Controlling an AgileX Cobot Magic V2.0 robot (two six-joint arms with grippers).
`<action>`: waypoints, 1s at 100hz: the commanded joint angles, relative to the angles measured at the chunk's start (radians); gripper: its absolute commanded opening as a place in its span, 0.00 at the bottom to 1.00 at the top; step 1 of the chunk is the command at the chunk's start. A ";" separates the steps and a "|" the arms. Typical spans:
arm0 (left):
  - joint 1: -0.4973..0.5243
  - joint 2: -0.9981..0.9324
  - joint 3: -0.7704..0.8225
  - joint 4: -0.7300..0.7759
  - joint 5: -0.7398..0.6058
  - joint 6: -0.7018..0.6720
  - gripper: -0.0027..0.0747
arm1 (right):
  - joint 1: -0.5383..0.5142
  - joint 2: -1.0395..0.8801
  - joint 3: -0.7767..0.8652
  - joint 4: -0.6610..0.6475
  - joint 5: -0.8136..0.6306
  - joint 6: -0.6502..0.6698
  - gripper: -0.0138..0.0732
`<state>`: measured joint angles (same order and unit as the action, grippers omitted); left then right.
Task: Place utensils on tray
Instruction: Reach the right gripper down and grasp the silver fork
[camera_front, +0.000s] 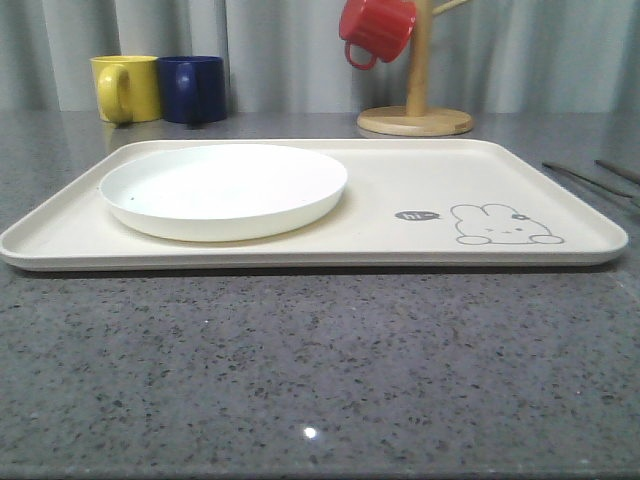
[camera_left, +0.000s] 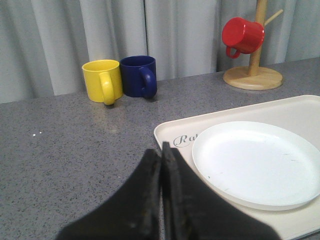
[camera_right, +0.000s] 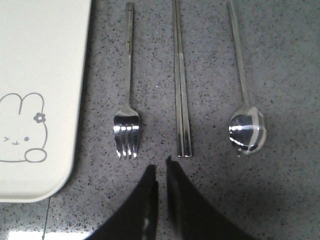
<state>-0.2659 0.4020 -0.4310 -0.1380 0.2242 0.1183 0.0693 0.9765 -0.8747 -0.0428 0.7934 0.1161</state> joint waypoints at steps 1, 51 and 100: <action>-0.007 0.007 -0.026 -0.003 -0.082 0.000 0.01 | -0.006 -0.006 -0.037 -0.013 -0.030 -0.009 0.41; -0.007 0.007 -0.026 -0.003 -0.082 0.000 0.01 | 0.018 0.160 -0.161 0.030 -0.036 -0.055 0.65; -0.007 0.007 -0.026 -0.003 -0.082 0.000 0.01 | 0.047 0.532 -0.327 0.028 -0.036 -0.061 0.64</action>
<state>-0.2659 0.4020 -0.4310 -0.1380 0.2242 0.1183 0.1158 1.5069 -1.1576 -0.0131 0.8011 0.0685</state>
